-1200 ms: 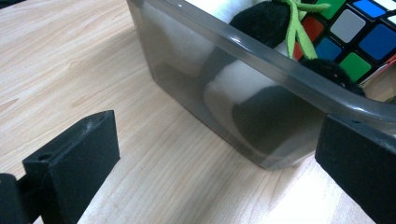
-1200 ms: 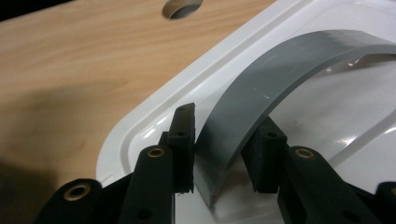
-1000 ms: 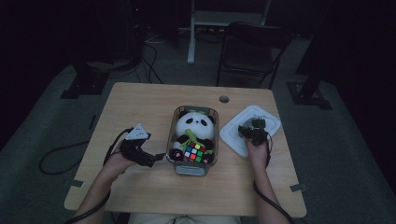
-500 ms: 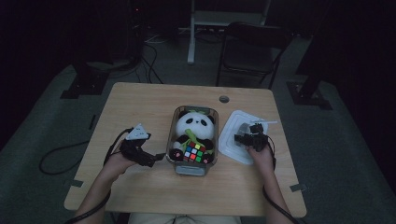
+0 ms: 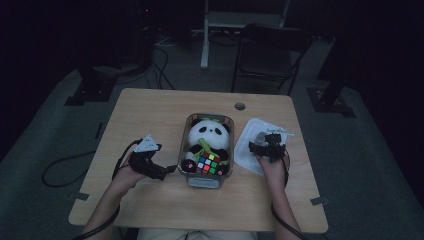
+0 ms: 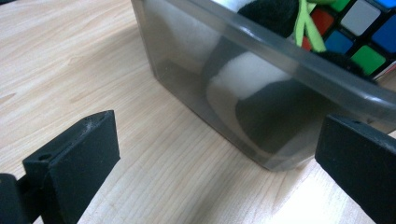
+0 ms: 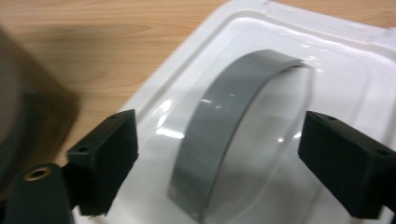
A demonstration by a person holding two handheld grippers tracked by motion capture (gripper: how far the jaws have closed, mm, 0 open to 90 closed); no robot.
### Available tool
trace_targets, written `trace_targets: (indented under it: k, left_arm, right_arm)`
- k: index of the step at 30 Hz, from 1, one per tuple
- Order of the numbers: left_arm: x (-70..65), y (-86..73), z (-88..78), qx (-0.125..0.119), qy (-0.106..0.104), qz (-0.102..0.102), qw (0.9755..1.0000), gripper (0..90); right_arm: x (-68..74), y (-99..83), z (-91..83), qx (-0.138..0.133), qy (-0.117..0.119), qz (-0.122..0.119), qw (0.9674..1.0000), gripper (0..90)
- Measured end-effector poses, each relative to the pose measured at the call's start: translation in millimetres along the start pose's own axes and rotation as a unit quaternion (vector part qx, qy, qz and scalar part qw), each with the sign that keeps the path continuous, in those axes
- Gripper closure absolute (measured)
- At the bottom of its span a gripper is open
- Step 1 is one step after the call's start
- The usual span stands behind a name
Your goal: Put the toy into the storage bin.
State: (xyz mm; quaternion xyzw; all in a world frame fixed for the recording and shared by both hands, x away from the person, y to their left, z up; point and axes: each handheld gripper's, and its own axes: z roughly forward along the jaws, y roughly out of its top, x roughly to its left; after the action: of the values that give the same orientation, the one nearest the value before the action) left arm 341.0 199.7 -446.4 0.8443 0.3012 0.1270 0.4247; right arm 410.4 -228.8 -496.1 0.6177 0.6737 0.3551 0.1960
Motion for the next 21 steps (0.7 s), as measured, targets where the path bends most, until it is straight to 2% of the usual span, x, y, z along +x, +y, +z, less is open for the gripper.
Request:
trace_targets:
  k: [4,8,9,10,12,13,18,21]
  left_arm:
    - [-0.4,-0.3,0.6,0.000,0.001,0.001,1.0000,0.5]
    - [-0.4,-0.2,0.2,-0.003,0.000,-0.002,1.0000,0.5]
    - [-0.5,-0.3,0.0,-0.004,-0.001,-0.001,1.0000,0.5]
    - [-0.5,-0.4,-0.3,-0.003,-0.003,0.000,1.0000,0.4]
    - [-0.6,-0.5,-0.6,-0.003,-0.003,0.000,1.0000,0.4]
    - [-0.5,-0.6,-0.9,-0.004,-0.002,0.000,1.0000,0.5]
    - [0.5,-0.6,-3.4,-0.006,-0.001,-0.001,1.0000,0.5]
    - [0.2,-0.5,-4.2,-0.007,-0.001,-0.002,1.0000,0.5]
  right_arm:
    - [2.5,-2.7,8.3,0.002,-0.023,0.015,0.9996,19.2]
    - [3.7,-3.3,15.7,0.000,-0.039,0.026,0.9989,41.0]
    - [3.3,-2.5,16.4,0.001,-0.029,0.027,0.9992,45.4]
    - [3.9,-2.0,16.8,0.001,-0.031,0.027,0.9992,47.8]
    - [5.6,-0.9,16.6,0.004,-0.017,0.019,0.9997,61.9]
    - [6.9,-0.6,15.7,0.003,-0.023,0.017,0.9996,62.2]
    - [0.7,0.6,9.7,0.006,0.008,0.019,0.9998,68.8]
    - [-3.3,1.4,3.5,0.008,0.027,-0.003,0.9996,69.4]
